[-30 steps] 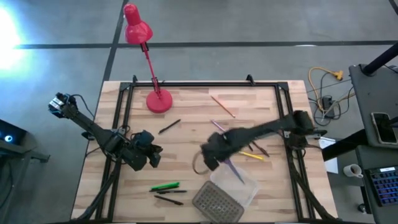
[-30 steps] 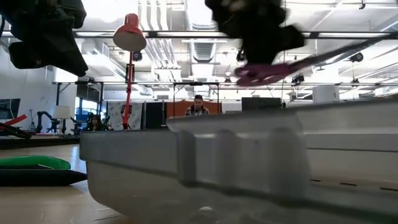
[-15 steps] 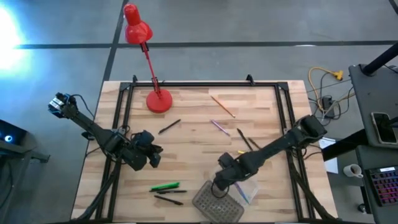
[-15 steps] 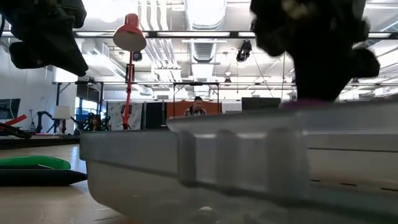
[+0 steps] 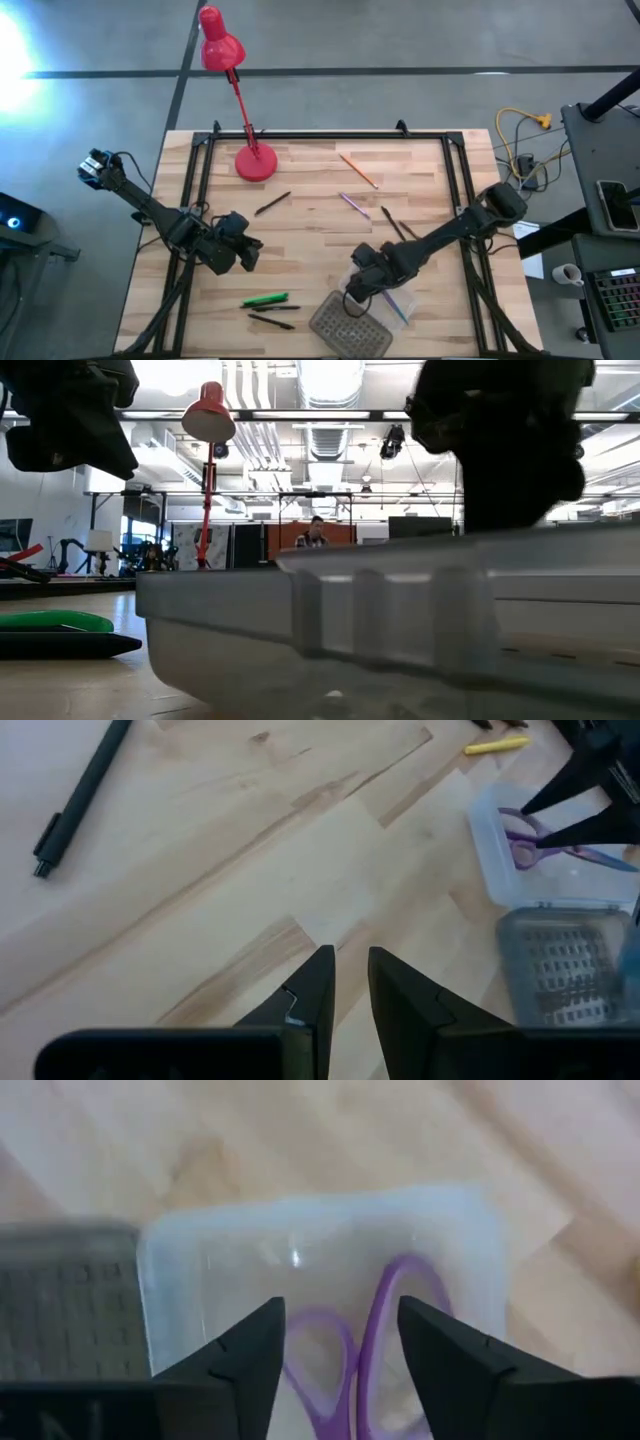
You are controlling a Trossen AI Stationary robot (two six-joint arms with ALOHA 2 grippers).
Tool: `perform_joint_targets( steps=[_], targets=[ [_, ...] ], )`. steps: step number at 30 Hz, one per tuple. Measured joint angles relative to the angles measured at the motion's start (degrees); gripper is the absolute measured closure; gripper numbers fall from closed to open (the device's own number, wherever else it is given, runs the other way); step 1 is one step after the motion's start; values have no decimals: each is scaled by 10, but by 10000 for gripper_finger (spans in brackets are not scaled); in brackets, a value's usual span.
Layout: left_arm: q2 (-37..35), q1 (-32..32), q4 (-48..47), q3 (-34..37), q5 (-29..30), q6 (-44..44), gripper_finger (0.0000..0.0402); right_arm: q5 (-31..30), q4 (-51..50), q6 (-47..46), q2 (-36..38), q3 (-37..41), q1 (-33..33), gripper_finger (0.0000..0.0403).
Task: Pick & place school supplies into a supply box
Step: Adjust the purple scissors in the supply box
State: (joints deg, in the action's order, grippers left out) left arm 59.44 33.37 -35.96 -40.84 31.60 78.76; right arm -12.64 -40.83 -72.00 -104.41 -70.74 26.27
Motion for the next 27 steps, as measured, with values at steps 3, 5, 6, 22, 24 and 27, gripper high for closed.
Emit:
perform_joint_targets(
  steps=[3, 5, 6, 22, 24, 27],
  targets=[
    [0, 0, 3, 0, 0, 17, 352, -38, 14, -27, 3, -1, -16, 207],
    [0, 0, 4, 0, 0, 29, 352, -41, 49, -42, 3, 3, -32, 206],
    [0, 0, 4, 0, 0, 32, 352, -41, 72, -43, 3, 6, -40, 207],
    [18, -1, 13, 0, 6, 34, 352, 188, -150, 158, 94, 36, 3, 239],
    [23, -3, 13, 0, 6, 34, 352, 219, -129, 149, 80, 45, 14, 247],
    [27, -4, 15, 0, 6, 38, 352, 234, -128, 147, 58, 48, 28, 257]
  ],
)
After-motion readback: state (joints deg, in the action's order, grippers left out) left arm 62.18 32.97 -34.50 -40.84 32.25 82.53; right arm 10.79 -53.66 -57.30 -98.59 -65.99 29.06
